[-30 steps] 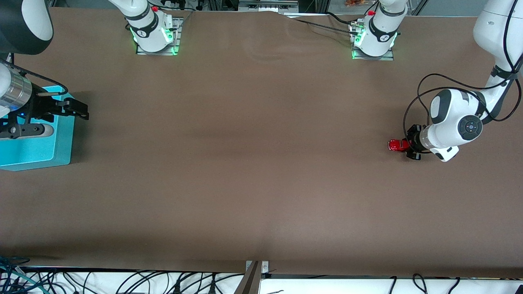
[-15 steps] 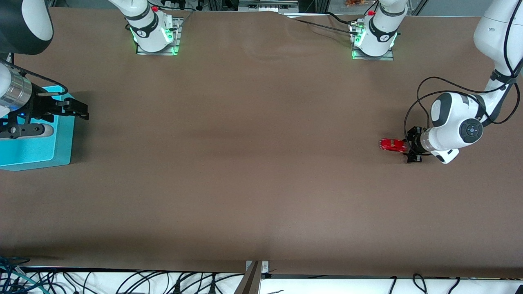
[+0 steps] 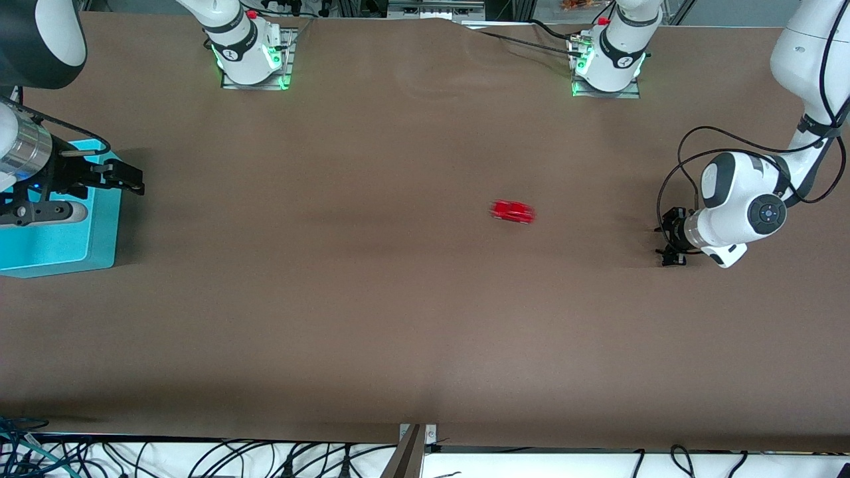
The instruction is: Wind red beetle toy and store in blue box
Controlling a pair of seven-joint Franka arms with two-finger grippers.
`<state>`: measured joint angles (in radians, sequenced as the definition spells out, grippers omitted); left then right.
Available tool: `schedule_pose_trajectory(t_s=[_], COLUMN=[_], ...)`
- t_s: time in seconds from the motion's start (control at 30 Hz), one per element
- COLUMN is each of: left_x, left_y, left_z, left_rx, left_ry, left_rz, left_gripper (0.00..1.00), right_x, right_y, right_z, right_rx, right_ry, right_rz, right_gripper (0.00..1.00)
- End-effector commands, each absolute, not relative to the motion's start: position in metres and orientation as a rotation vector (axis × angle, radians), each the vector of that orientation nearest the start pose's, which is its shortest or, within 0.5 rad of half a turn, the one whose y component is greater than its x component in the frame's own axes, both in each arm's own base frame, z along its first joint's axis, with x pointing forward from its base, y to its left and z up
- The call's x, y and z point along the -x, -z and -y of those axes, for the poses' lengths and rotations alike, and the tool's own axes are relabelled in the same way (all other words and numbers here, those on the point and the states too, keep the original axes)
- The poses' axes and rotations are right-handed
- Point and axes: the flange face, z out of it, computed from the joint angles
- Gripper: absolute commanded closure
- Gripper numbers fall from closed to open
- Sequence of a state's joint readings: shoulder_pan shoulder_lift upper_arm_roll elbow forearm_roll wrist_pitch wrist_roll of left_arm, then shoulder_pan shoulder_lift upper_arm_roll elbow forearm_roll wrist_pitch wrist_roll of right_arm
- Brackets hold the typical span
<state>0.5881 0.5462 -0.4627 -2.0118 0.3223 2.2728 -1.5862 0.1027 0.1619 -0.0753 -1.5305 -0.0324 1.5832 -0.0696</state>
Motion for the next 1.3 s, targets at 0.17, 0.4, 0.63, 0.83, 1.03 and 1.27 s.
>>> schedule_pose_trajectory(t_s=[0.17,0.4,0.63,0.83,1.03,1.27], left_x=[-0.598,-0.602,-0.602,-0.607,-0.610,-0.618], left_y=[-0.227,-0.237,-0.241,-0.250,-0.255,-0.270], left_z=[-0.063,-0.059,-0.050,-0.043,-0.046,-0.053], left_rx=[2.290,2.375,2.476,2.595,2.697,2.781], left_ry=[-0.287,-0.327,-0.357,-0.360,-0.381,-0.382], left_rz=[1.928,1.789,1.646,1.495,1.317,1.167], left_gripper=[0.40,0.38,0.31,0.15,0.00,0.00], right_x=[-0.600,-0.600,-0.600,-0.600,-0.600,-0.600], right_y=[-0.556,-0.556,-0.556,-0.556,-0.556,-0.556], right_z=[-0.019,-0.017,-0.018,-0.017,-0.017,-0.017], right_rx=[3.165,3.165,3.165,3.165,3.165,3.165], right_ry=[-0.175,-0.177,-0.177,-0.177,-0.175,-0.175], right_rz=[0.136,0.129,0.133,0.129,0.129,0.131], right_gripper=[0.00,0.00,0.00,0.00,0.00,0.00])
